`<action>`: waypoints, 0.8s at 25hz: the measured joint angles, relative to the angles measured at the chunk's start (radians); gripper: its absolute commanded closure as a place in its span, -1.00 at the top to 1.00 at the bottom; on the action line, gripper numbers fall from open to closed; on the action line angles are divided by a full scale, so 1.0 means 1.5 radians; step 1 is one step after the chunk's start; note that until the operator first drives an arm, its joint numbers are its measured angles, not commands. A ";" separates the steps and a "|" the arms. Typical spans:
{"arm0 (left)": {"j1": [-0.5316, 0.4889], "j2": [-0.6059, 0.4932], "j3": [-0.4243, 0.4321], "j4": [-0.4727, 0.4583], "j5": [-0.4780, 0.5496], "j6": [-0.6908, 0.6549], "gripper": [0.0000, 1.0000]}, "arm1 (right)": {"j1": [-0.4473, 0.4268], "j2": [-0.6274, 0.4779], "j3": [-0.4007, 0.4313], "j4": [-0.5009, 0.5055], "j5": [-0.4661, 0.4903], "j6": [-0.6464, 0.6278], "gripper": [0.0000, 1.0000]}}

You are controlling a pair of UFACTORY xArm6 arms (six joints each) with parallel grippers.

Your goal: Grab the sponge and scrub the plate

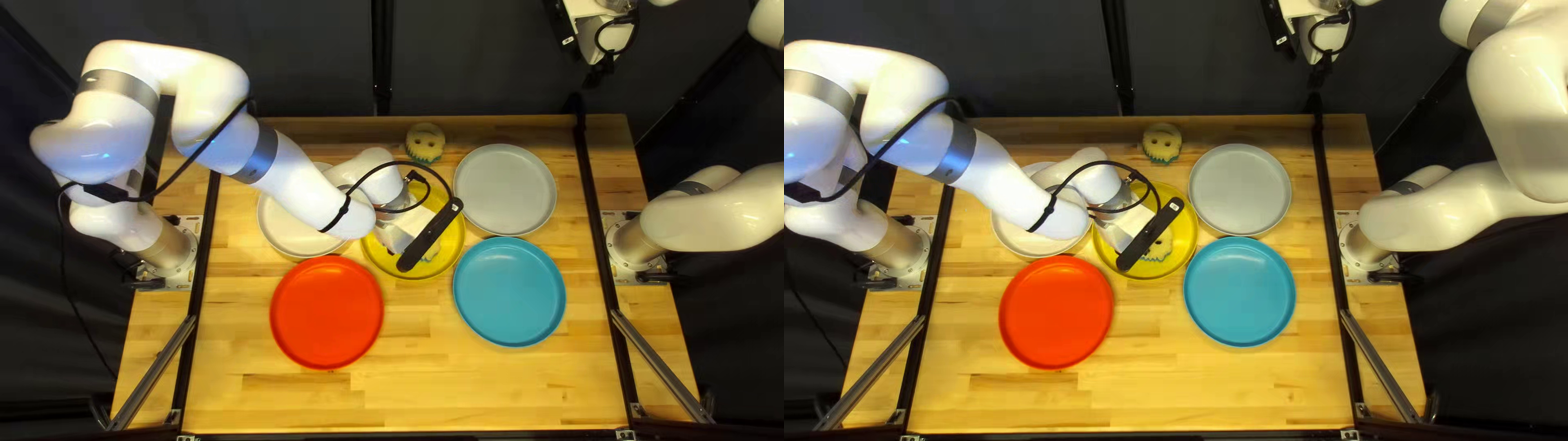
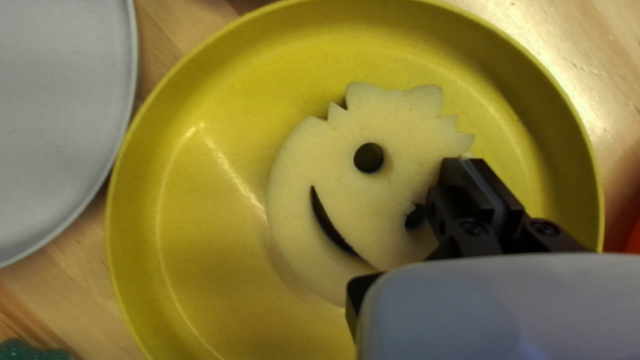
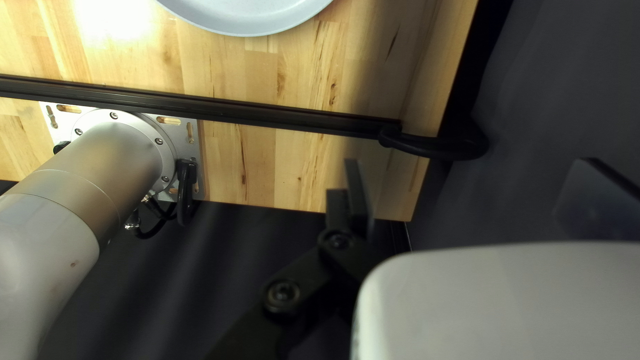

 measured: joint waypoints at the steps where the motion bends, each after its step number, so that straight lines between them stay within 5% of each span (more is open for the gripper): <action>1: 0.000 -0.007 0.010 -0.005 -0.002 0.002 -1.00 | 0.000 0.000 0.000 0.000 0.000 0.000 1.00; 5: 0.002 -0.008 0.011 -0.008 -0.001 -0.001 -1.00 | 0.000 0.000 0.000 0.000 0.000 0.000 1.00; 20: 0.016 0.109 -0.157 0.017 0.031 0.008 -1.00 | 0.000 0.000 0.000 0.000 0.000 0.000 1.00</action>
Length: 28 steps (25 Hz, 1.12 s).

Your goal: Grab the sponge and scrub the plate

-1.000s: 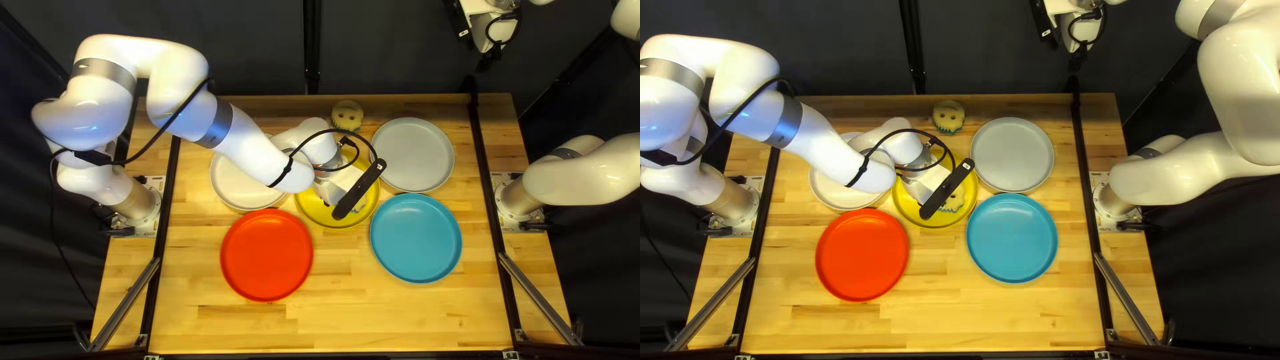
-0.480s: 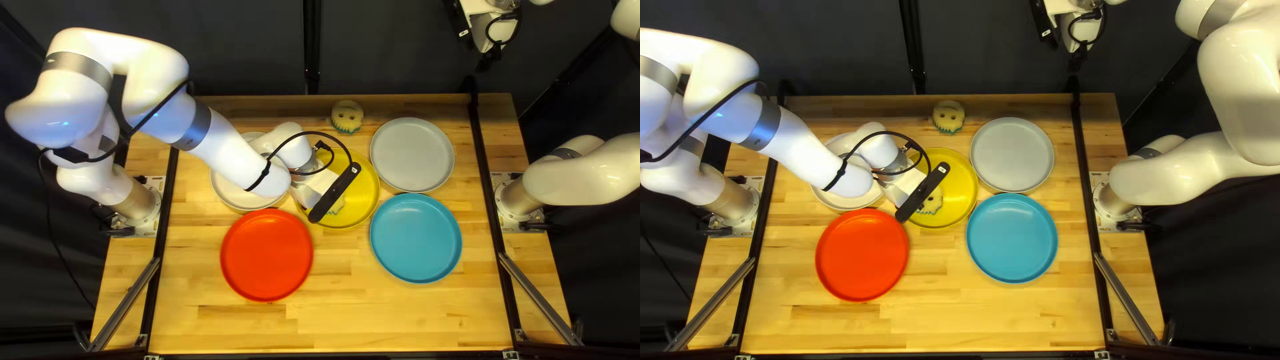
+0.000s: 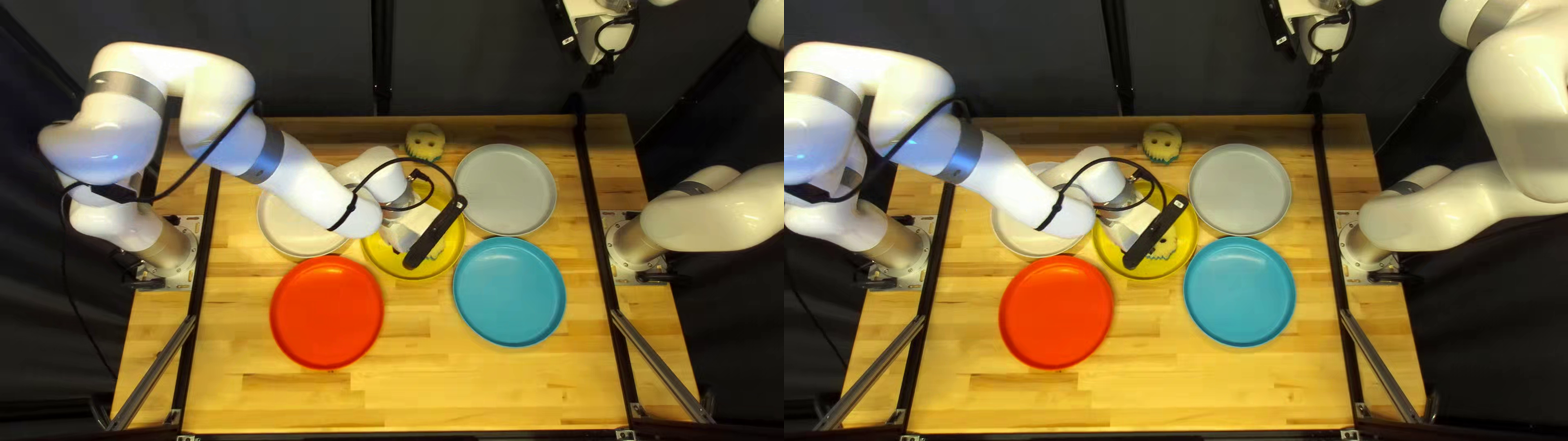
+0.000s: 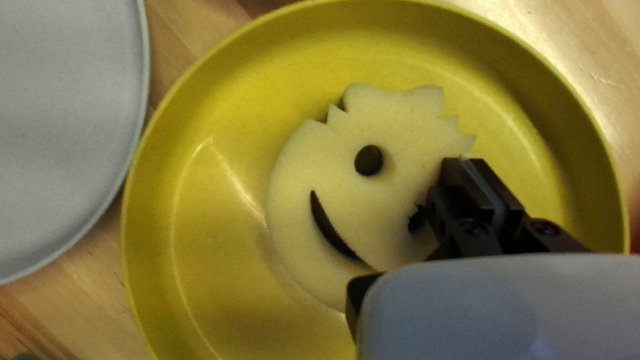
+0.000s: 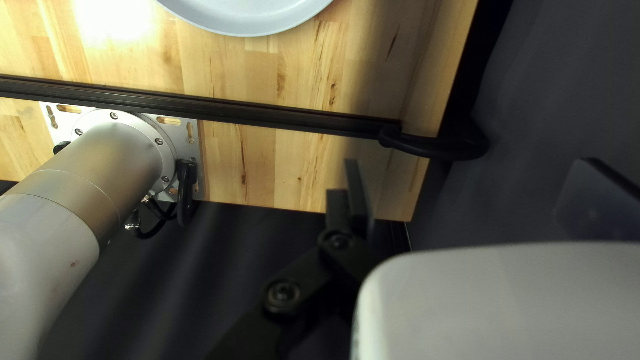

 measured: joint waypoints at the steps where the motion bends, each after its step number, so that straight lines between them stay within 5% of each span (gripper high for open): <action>1: 0.000 -0.003 0.005 -0.002 -0.001 0.002 -1.00 | 0.000 0.000 0.000 0.000 0.000 0.000 1.00; 18: 0.010 -0.161 0.228 -0.047 -0.026 0.014 -1.00 | 0.000 0.000 0.000 0.000 0.000 0.000 1.00; 23: 0.018 -0.138 0.187 -0.029 -0.014 -0.001 -1.00 | 0.000 0.000 0.000 0.000 0.000 0.000 1.00; 28: 0.029 -0.059 0.078 -0.016 0.003 0.001 -1.00 | 0.000 0.000 0.000 0.000 0.000 0.000 1.00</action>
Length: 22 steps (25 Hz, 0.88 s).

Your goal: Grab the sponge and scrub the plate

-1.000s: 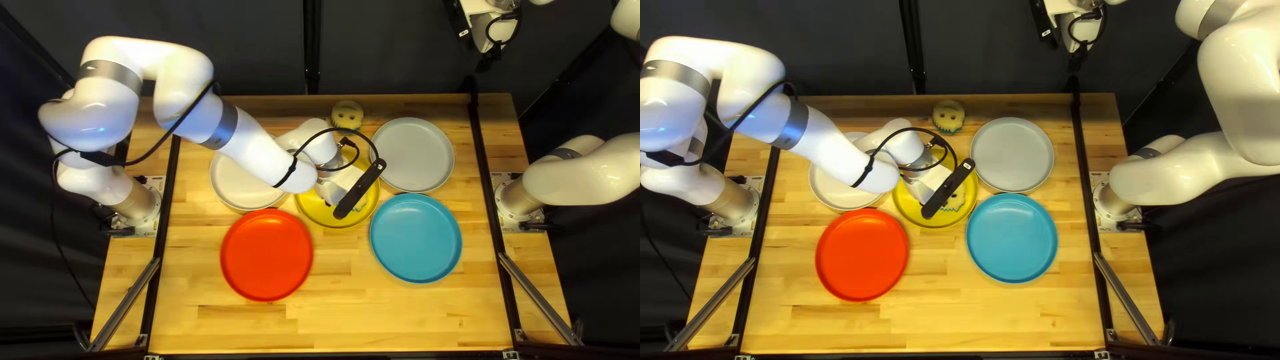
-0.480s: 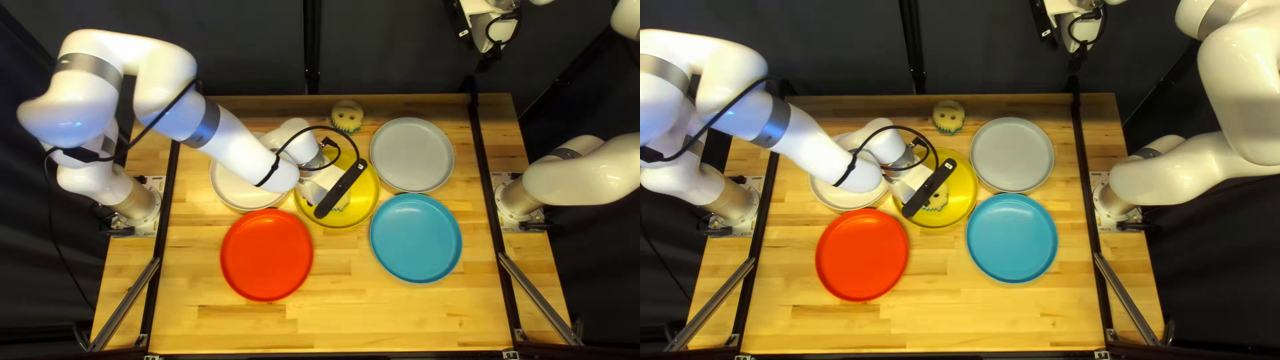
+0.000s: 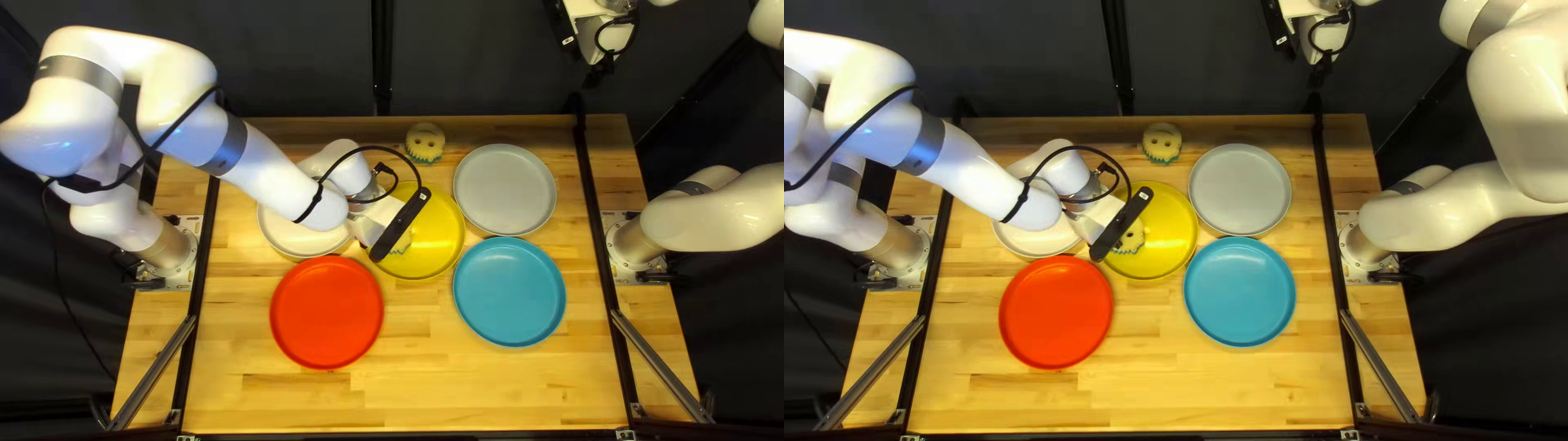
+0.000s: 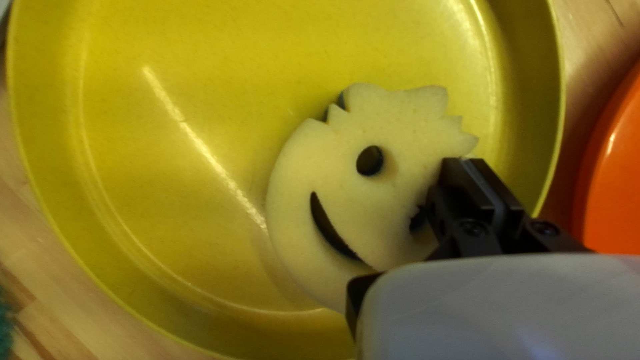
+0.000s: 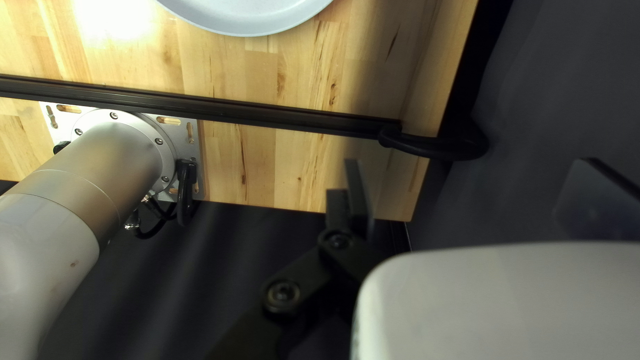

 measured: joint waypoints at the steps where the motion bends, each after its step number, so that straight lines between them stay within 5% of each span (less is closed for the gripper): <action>1: 0.002 0.016 -0.022 0.001 0.003 0.003 -1.00 | 0.000 0.000 0.000 0.000 0.000 0.000 1.00; 8: 0.012 0.072 -0.098 0.006 0.023 0.024 -1.00 | 0.000 0.000 0.000 0.000 0.000 0.000 1.00; 22: 0.008 -0.090 0.115 -0.005 -0.004 0.011 -1.00 | 0.000 0.000 0.000 0.000 0.000 0.000 1.00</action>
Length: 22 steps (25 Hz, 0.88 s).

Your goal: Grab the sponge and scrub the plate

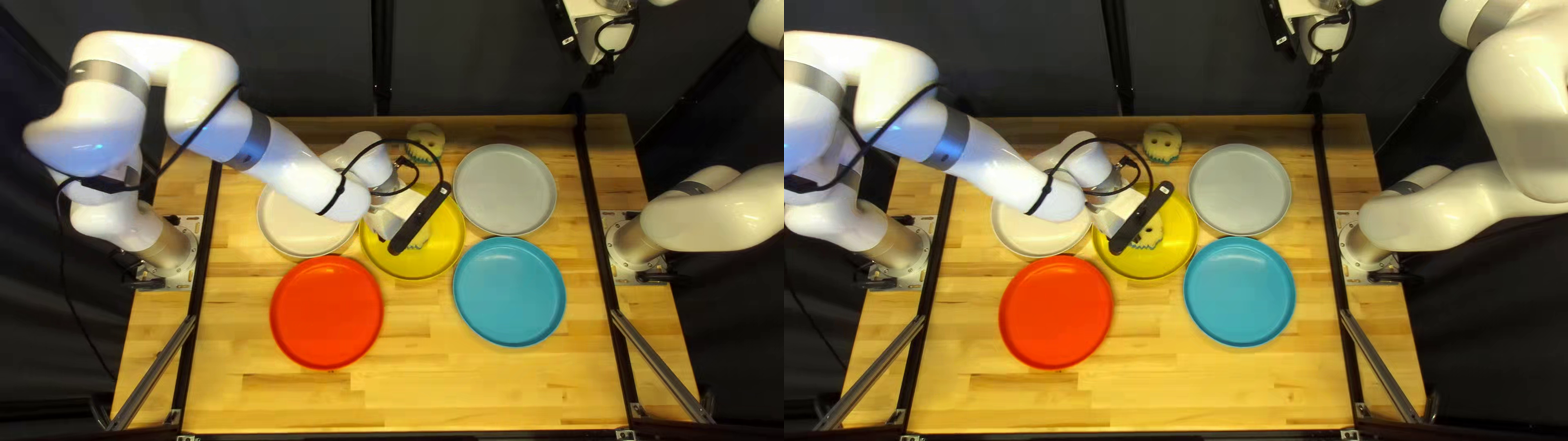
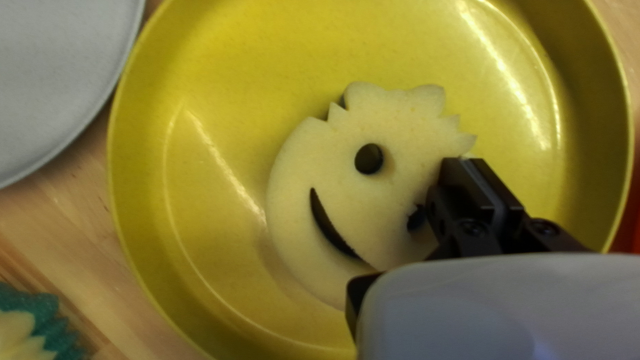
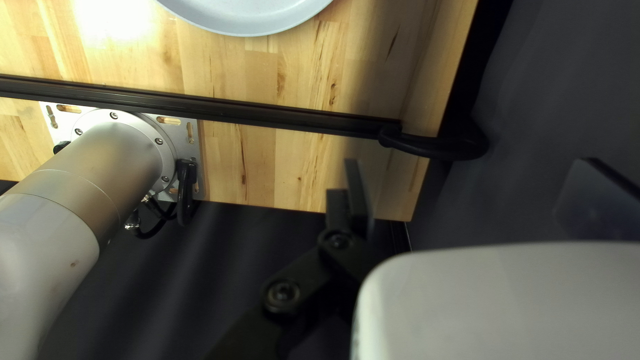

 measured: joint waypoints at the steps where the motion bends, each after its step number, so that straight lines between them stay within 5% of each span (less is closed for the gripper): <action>1: 0.002 -0.008 0.009 0.001 0.000 -0.002 -1.00 | 0.000 0.000 0.000 0.000 0.000 0.000 1.00; 5: 0.011 -0.010 0.010 0.005 0.006 -0.007 -1.00 | 0.000 0.000 0.000 0.000 0.000 0.000 1.00; 18: 0.048 0.129 -0.182 0.031 0.051 0.006 -1.00 | 0.000 0.000 0.000 0.000 0.000 0.000 1.00; 22: 0.048 0.137 -0.191 0.031 0.053 0.013 -1.00 | 0.000 0.000 0.000 0.000 0.000 0.000 1.00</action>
